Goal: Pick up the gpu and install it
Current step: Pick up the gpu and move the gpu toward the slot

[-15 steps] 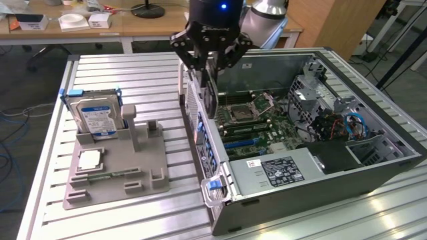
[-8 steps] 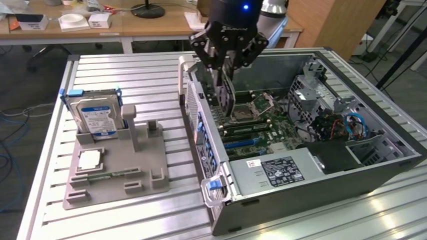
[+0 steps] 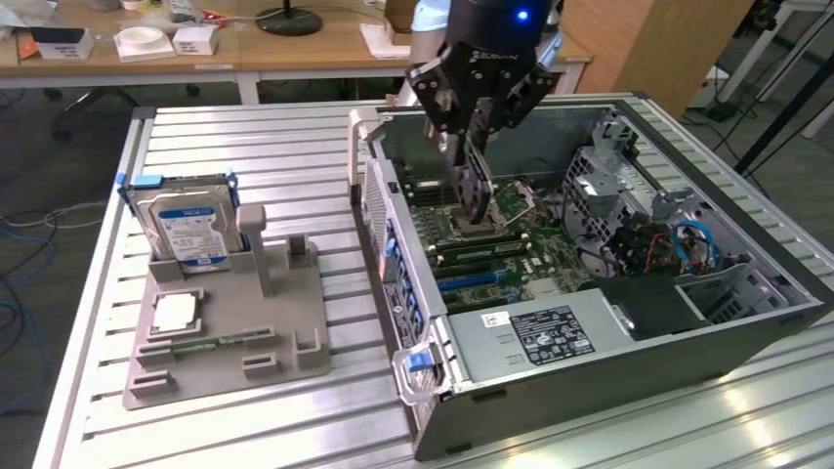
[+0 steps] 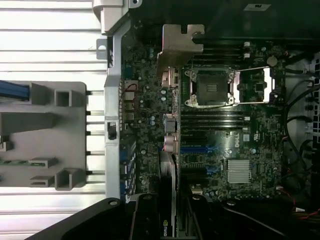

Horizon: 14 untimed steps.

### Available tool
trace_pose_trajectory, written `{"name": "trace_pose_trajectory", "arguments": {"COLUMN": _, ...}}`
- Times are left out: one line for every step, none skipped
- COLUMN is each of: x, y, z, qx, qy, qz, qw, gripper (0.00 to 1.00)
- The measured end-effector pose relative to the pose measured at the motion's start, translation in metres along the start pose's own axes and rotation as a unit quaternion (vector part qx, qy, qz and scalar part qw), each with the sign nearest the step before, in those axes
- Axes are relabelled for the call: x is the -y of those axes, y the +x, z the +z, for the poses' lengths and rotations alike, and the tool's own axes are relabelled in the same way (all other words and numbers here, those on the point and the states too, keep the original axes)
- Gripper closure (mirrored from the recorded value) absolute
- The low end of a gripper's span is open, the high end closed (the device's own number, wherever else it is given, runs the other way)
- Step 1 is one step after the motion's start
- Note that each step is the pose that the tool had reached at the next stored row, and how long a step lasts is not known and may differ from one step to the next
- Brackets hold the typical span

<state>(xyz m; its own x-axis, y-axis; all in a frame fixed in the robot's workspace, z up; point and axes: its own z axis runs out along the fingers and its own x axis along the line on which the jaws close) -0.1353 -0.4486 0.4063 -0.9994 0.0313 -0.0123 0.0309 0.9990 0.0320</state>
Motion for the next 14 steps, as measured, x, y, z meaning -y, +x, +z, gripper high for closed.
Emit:
{"name": "trace_pose_trajectory", "arguments": {"x": -0.0001, "y": -0.004, "z": 0.0001, "qx": 0.0, "qy": -0.0001, "qz": -0.001, "qw": 1.0, "gripper": 0.74}}
{"name": "trace_pose_trajectory", "arguments": {"x": -0.0003, "y": -0.008, "z": 0.0001, "qx": -0.0001, "qy": -0.0002, "qz": -0.002, "qw": 1.0, "gripper": 0.74}}
{"name": "trace_pose_trajectory", "arguments": {"x": -0.0004, "y": -0.012, "z": 0.0001, "qx": -0.0001, "qy": -0.0002, "qz": -0.003, "qw": 1.0, "gripper": 0.74}}
{"name": "trace_pose_trajectory", "arguments": {"x": -0.0005, "y": -0.015, "z": 0.0002, "qx": -0.0002, "qy": -0.0003, "qz": -0.005, "qw": 1.0, "gripper": 0.74}}
{"name": "trace_pose_trajectory", "arguments": {"x": -0.0006, "y": -0.019, "z": 0.0003, "qx": -0.0002, "qy": -0.0003, "qz": -0.006, "qw": 1.0, "gripper": 0.74}}
{"name": "trace_pose_trajectory", "arguments": {"x": -0.0007, "y": -0.023, "z": 0.0003, "qx": -0.0003, "qy": -0.0004, "qz": -0.007, "qw": 1.0, "gripper": 0.74}}
{"name": "trace_pose_trajectory", "arguments": {"x": -0.0008, "y": -0.026, "z": 0.0003, "qx": -0.0003, "qy": -0.0004, "qz": -0.008, "qw": 1.0, "gripper": 0.74}}
{"name": "trace_pose_trajectory", "arguments": {"x": -0.0009, "y": -0.03, "z": 0.0004, "qx": -0.0003, "qy": -0.0005, "qz": -0.009, "qw": 1.0, "gripper": 0.74}}
{"name": "trace_pose_trajectory", "arguments": {"x": -0.001, "y": -0.034, "z": 0.0004, "qx": -0.0004, "qy": -0.0005, "qz": -0.01, "qw": 0.9999, "gripper": 0.74}}
{"name": "trace_pose_trajectory", "arguments": {"x": -0.0012, "y": -0.038, "z": 0.0005, "qx": -0.0004, "qy": -0.0007, "qz": -0.012, "qw": 0.9999, "gripper": 0.74}}
{"name": "trace_pose_trajectory", "arguments": {"x": -0.0013, "y": -0.041, "z": 0.0006, "qx": -0.0004, "qy": -0.0008, "qz": -0.013, "qw": 0.9999, "gripper": 0.74}}
{"name": "trace_pose_trajectory", "arguments": {"x": -0.0014, "y": -0.045, "z": 0.0006, "qx": -0.0005, "qy": -0.0008, "qz": -0.014, "qw": 0.9999, "gripper": 0.74}}
{"name": "trace_pose_trajectory", "arguments": {"x": -0.0015, "y": -0.049, "z": 0.0007, "qx": -0.0005, "qy": -0.0009, "qz": -0.015, "qw": 0.9999, "gripper": 0.74}}
{"name": "trace_pose_trajectory", "arguments": {"x": -0.0016, "y": -0.052, "z": 0.0007, "qx": -0.0005, "qy": -0.0009, "qz": -0.016, "qw": 0.9999, "gripper": 0.74}}
